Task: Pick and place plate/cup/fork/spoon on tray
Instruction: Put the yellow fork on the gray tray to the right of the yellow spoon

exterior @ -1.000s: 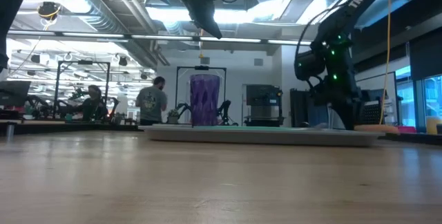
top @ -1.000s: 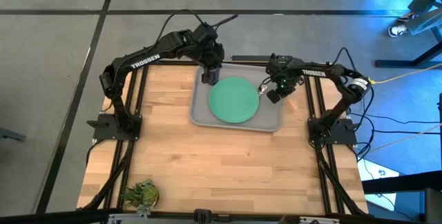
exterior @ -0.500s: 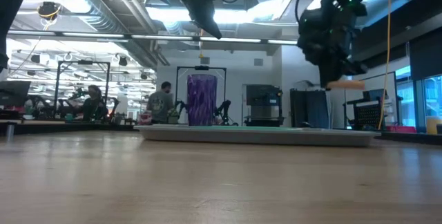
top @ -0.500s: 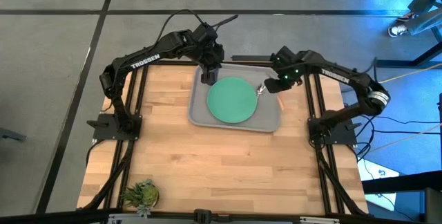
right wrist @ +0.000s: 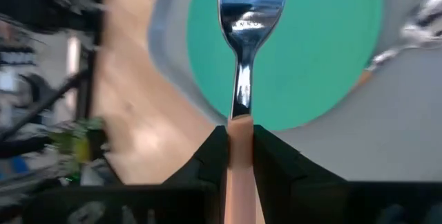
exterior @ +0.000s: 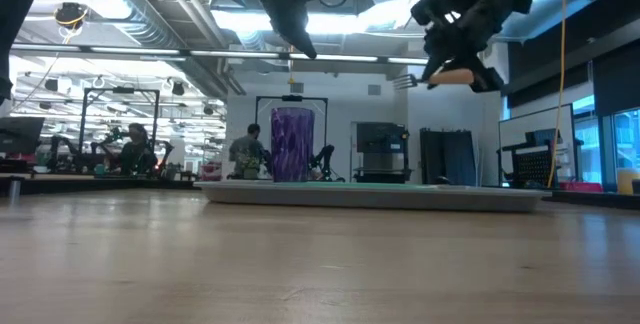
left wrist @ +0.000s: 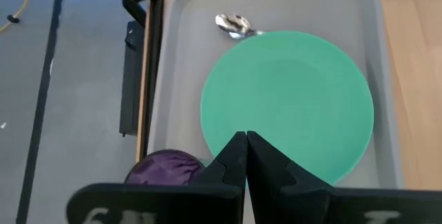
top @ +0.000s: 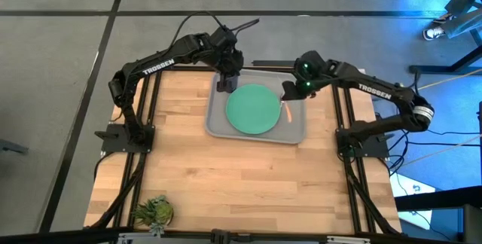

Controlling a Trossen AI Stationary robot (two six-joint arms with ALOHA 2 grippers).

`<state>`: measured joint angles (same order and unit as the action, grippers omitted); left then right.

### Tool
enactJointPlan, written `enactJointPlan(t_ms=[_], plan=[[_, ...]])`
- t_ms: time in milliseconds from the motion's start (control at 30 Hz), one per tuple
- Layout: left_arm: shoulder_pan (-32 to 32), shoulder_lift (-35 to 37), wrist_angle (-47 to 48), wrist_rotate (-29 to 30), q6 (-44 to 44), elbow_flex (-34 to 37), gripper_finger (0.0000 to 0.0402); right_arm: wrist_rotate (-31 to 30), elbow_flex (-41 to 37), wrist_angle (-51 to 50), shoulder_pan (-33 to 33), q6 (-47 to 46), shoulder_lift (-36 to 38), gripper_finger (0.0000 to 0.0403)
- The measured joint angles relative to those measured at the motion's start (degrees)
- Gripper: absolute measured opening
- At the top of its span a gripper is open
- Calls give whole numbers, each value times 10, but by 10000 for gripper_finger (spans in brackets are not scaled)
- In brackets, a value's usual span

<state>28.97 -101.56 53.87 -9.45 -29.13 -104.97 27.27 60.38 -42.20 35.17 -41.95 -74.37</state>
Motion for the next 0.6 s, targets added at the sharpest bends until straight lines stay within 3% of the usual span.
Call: enactJointPlan(t_ms=[200,333,433,600], plan=[[0,0,14,0,-12,0,0,17,-105,145,-34,-120,66,53],[0,0,14,0,-15,0,0,9,-199,331,-45,-207,119,53],[0,0,14,0,-15,0,0,-17,-274,462,-53,-266,151,53],[0,0,14,0,-15,0,0,-73,-389,579,-72,-349,185,53]])
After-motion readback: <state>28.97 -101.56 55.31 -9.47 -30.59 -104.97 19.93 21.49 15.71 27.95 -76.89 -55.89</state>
